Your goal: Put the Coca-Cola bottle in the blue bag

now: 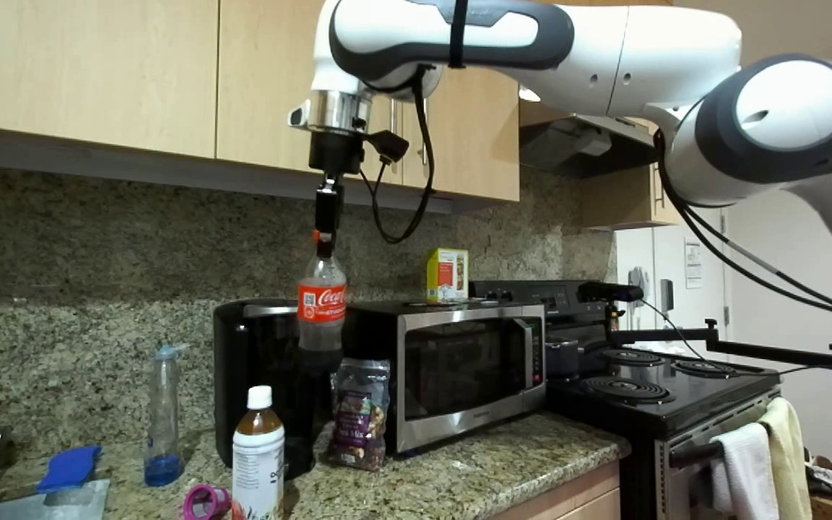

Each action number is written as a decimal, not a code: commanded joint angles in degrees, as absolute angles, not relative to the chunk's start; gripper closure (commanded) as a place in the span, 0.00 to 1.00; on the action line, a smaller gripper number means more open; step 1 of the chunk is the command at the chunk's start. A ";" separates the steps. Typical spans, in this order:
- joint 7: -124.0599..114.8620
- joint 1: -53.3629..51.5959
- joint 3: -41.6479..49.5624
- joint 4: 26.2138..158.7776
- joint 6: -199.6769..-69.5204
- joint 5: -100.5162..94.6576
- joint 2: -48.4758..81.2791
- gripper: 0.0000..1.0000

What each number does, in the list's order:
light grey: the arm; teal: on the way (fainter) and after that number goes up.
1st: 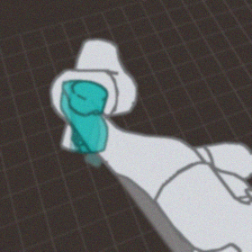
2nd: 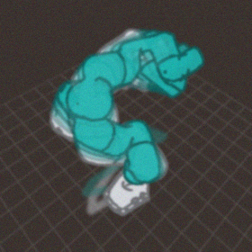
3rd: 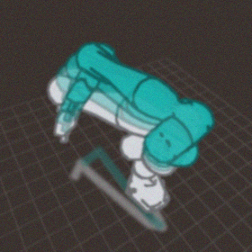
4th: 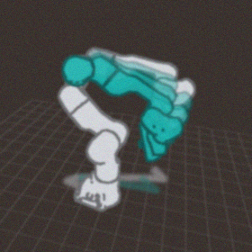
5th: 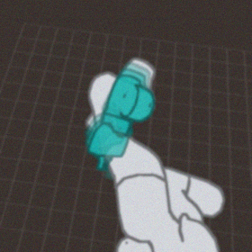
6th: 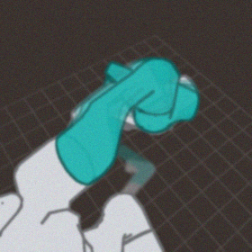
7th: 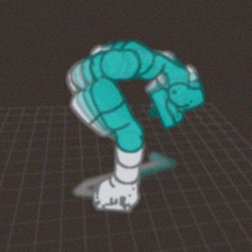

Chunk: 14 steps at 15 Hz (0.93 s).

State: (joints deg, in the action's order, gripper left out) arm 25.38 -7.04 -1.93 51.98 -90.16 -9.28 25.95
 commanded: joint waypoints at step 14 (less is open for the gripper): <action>29.12 -13.90 -8.67 64.12 -88.91 -8.81 16.19 0.88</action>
State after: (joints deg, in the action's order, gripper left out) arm 26.46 -13.06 -7.43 59.58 -89.71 -9.22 18.14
